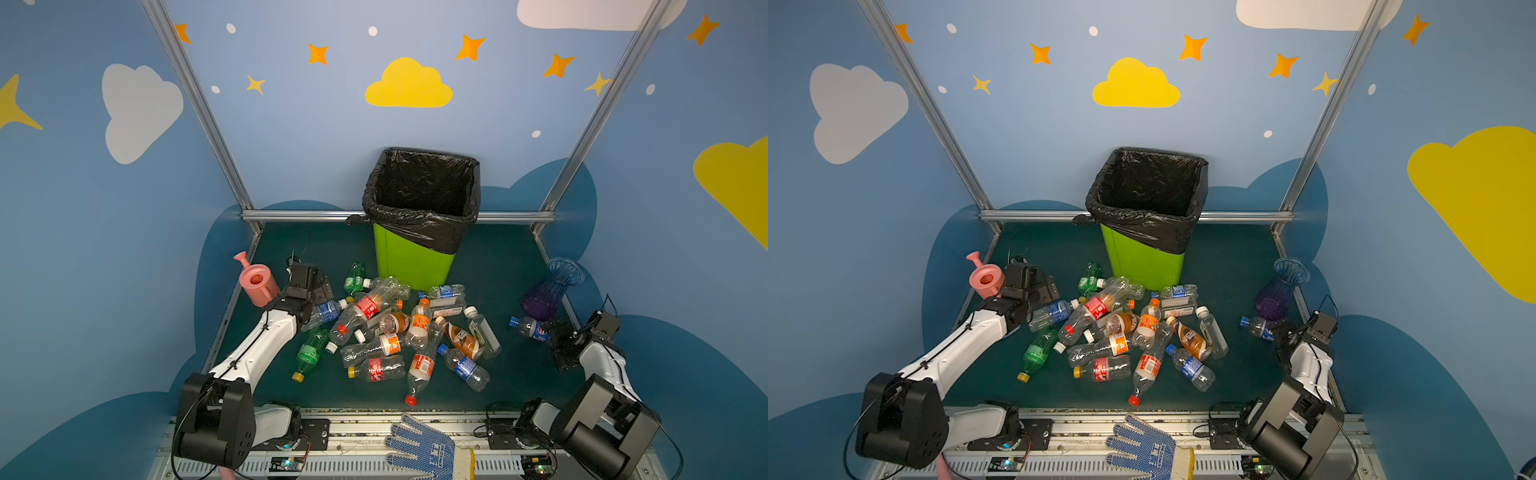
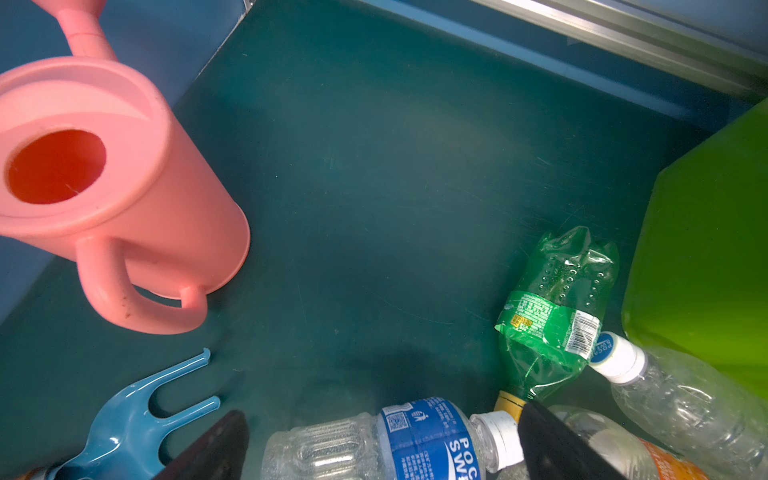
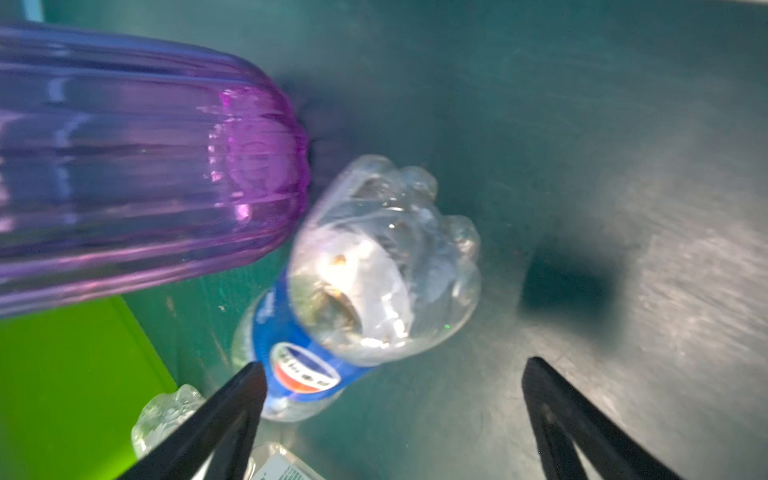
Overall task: Throw the plastic bottles in the bin
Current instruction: 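Align the open right gripper around the Pepsi bottle's middle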
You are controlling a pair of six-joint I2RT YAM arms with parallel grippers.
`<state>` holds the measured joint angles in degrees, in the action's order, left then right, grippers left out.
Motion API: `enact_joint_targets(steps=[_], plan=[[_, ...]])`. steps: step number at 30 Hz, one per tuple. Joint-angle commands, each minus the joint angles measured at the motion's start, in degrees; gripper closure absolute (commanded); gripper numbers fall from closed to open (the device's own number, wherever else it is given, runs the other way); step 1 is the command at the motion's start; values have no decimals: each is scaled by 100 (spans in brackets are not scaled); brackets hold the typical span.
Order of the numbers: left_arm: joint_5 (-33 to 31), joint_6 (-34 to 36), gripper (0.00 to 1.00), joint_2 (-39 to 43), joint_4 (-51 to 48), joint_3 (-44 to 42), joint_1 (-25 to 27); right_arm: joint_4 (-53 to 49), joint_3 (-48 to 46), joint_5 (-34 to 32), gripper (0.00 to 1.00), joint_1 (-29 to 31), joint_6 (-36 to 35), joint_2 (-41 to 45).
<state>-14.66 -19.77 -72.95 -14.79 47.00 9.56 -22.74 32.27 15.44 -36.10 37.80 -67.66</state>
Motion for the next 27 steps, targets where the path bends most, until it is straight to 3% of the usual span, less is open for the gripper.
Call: enact_joint_targets(steps=[1, 15, 22, 27], plan=[[-37, 0, 0, 71, 33, -51, 19, 221, 99, 112, 5, -29, 88, -161], [-34, -22, 0, 109, 35, -86, 19, 213, 300, 169, 8, -20, -20, -1254], [-69, -30, 0, 159, 45, -127, 19, -30, 336, -134, 10, -43, -404, -1073], [-72, -33, 0, 143, 4, -103, 19, -319, 283, 11, 19, -161, -597, -719]])
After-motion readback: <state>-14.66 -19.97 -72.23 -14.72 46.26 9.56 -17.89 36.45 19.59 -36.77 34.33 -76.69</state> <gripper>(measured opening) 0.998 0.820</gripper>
